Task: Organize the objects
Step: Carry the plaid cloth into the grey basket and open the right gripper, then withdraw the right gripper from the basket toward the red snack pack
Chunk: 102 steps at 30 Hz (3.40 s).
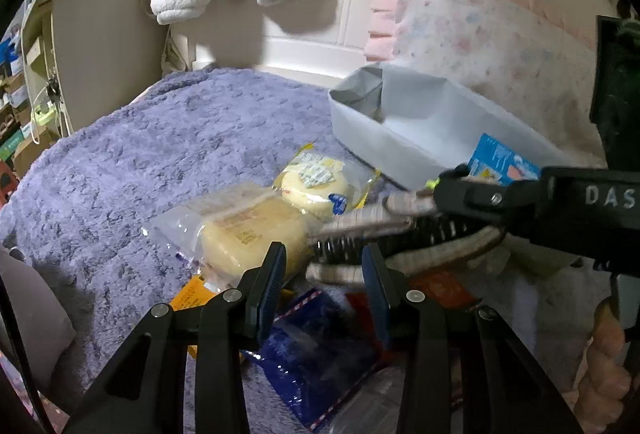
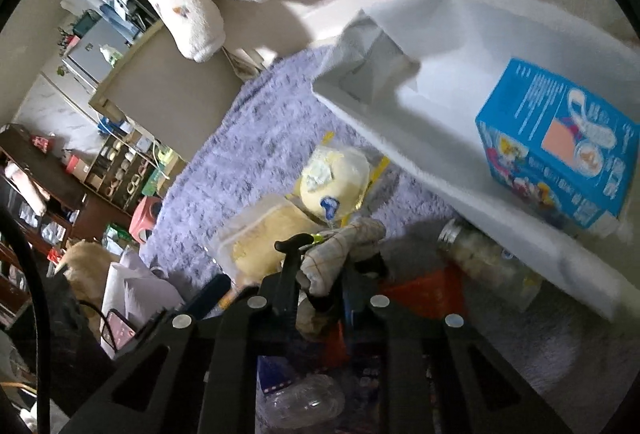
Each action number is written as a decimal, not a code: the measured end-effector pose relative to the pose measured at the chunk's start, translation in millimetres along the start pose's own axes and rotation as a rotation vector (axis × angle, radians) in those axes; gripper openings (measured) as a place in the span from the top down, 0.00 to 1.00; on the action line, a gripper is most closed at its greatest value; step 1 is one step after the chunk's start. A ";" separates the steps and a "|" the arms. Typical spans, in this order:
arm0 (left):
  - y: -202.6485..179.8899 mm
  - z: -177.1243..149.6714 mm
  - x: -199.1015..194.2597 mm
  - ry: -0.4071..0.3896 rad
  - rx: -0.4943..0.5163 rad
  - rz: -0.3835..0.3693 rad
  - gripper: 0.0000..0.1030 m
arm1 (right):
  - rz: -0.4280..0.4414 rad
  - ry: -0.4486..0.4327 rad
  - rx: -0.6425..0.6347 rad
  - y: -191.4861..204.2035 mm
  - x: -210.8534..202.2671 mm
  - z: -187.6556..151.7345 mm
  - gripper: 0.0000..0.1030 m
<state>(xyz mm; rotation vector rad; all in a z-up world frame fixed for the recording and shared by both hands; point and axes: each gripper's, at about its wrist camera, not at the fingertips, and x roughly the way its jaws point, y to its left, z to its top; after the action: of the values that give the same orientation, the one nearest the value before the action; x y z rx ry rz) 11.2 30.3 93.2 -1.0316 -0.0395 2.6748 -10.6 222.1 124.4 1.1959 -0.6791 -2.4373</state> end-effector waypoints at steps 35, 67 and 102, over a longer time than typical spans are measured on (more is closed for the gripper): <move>-103.4 3.3 -3.0 0.091 0.141 -0.235 0.62 | -0.788 -0.247 -0.270 -6.5 -122.0 17.1 0.84; -87.8 6.2 1.0 0.086 0.101 -0.211 0.62 | -0.541 -0.157 -0.111 -20.4 -122.8 30.5 0.44; 37.6 -8.7 8.7 0.265 -0.226 -0.067 0.62 | -0.314 0.323 -0.223 13.1 16.7 -4.0 0.44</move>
<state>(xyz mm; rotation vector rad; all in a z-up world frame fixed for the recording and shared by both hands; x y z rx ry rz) 1.7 -4.2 76.4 -1.4185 -0.3230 2.4926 -15.9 202.0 118.8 1.6491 -0.1302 -2.3917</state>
